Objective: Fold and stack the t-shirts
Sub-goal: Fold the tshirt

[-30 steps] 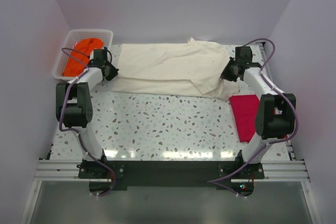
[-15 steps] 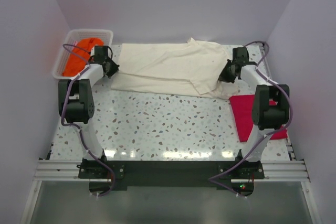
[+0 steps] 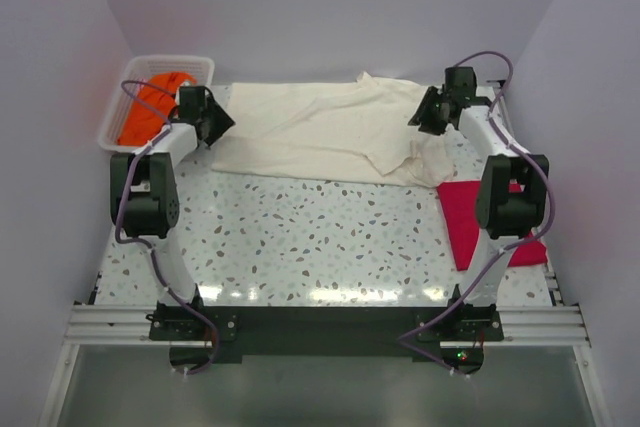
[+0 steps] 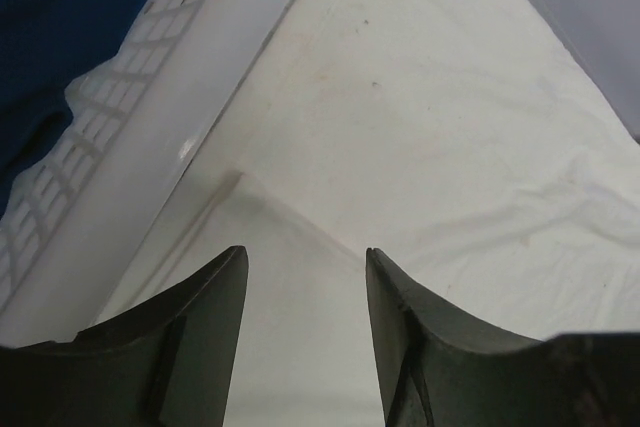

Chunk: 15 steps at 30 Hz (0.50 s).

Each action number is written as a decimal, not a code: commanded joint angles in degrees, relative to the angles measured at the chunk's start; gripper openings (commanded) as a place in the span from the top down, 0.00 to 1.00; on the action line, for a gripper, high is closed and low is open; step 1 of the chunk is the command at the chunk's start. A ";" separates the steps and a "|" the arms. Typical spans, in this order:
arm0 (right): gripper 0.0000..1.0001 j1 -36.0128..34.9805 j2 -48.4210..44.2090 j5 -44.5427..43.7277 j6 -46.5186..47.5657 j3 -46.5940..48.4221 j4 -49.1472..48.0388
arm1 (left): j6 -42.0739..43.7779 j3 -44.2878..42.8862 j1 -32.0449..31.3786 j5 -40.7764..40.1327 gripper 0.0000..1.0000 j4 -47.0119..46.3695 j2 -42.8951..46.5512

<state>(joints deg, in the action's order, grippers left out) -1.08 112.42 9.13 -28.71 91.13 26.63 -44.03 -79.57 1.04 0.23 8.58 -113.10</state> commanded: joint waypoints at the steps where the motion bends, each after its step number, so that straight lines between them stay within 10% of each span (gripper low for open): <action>1: 0.59 -0.59 -2.46 -1.81 3.04 2.48 4.82 | 1.49 3.10 0.63 1.17 0.44 -2.07 5.34; 15: 0.60 -3.31 -20.49 -17.64 5.94 -21.78 1.05 | 2.72 15.67 -0.60 -0.05 0.50 0.30 14.92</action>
<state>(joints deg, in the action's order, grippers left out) -4.47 94.30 -2.76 -25.17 70.61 28.73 -42.35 -66.28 0.73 1.04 8.69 -101.89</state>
